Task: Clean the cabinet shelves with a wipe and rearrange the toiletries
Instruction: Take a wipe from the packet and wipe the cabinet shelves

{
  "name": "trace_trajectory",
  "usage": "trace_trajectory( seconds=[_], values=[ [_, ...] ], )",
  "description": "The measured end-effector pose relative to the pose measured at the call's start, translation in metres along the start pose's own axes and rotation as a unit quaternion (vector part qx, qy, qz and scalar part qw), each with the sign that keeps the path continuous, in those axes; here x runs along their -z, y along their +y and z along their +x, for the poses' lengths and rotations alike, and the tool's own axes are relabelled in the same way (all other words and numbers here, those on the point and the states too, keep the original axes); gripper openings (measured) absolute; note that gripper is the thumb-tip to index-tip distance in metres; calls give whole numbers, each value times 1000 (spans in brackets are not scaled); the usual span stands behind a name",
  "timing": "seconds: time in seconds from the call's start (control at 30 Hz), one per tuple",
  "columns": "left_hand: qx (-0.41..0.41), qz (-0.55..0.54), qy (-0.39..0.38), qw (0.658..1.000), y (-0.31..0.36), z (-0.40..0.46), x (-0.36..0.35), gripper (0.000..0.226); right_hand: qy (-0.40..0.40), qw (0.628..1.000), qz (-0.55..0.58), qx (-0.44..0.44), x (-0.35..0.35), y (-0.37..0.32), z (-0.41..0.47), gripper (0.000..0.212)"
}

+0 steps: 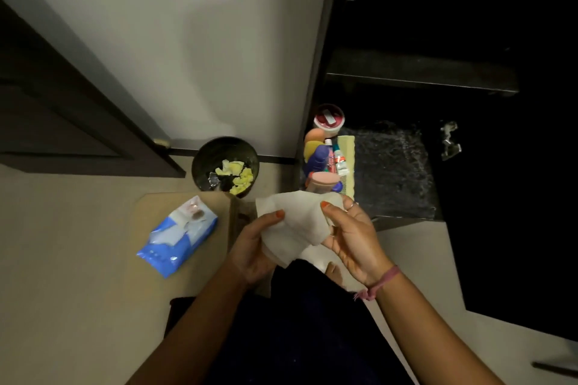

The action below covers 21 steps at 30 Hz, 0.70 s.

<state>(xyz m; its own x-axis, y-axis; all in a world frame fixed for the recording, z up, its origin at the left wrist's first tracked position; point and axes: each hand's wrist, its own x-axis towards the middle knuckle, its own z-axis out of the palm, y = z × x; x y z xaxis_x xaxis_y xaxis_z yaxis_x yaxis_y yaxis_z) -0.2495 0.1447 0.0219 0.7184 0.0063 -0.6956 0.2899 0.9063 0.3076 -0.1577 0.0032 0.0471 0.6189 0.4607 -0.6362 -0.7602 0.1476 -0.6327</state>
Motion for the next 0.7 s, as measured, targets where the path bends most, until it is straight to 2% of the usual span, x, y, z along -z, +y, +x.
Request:
trace_trajectory(
  seconds=[0.07, 0.13, 0.17, 0.23, 0.3, 0.37, 0.47, 0.6, 0.67, 0.7],
  values=[
    [-5, 25, -3, 1000, -14, 12, -28, 34, 90, 994, -55, 39, 26, -20, 0, 23],
    [-34, 62, -18, 997, -27, 24, -54, 33, 187, 971, -105, 105, 51, -37, -1, 21],
    [-53, 85, -24, 995, -35, 31, -67, 33, 211, 956, -137, 151, 65, -46, -3, 22],
    [-88, 107, -34, 990, -50, 45, -91, 33, 168, 942, -193, 215, 87, -60, -9, 24],
    [-103, 112, -60, 987, -64, 57, -111, 26, 63, 956, -199, 205, 100, -68, -16, 34],
    [-102, 129, -96, 982, -78, 65, -131, 24, 1, 961, -217, 171, 111, -73, -18, 48],
    [-89, 164, -107, 977, -90, 73, -151, 34, -10, 967, -215, 139, 125, -79, -17, 54],
    [-76, 193, -103, 973, -94, 88, -164, 62, 25, 970, -198, 136, 142, -96, -13, 45],
    [-76, 199, -71, 975, -94, 94, -164, 60, 18, 966, -218, 139, 145, -100, -11, 44],
    [-82, 204, -49, 974, -94, 96, -164, 52, 10, 964, -228, 137, 146, -101, -10, 44]
  ],
)
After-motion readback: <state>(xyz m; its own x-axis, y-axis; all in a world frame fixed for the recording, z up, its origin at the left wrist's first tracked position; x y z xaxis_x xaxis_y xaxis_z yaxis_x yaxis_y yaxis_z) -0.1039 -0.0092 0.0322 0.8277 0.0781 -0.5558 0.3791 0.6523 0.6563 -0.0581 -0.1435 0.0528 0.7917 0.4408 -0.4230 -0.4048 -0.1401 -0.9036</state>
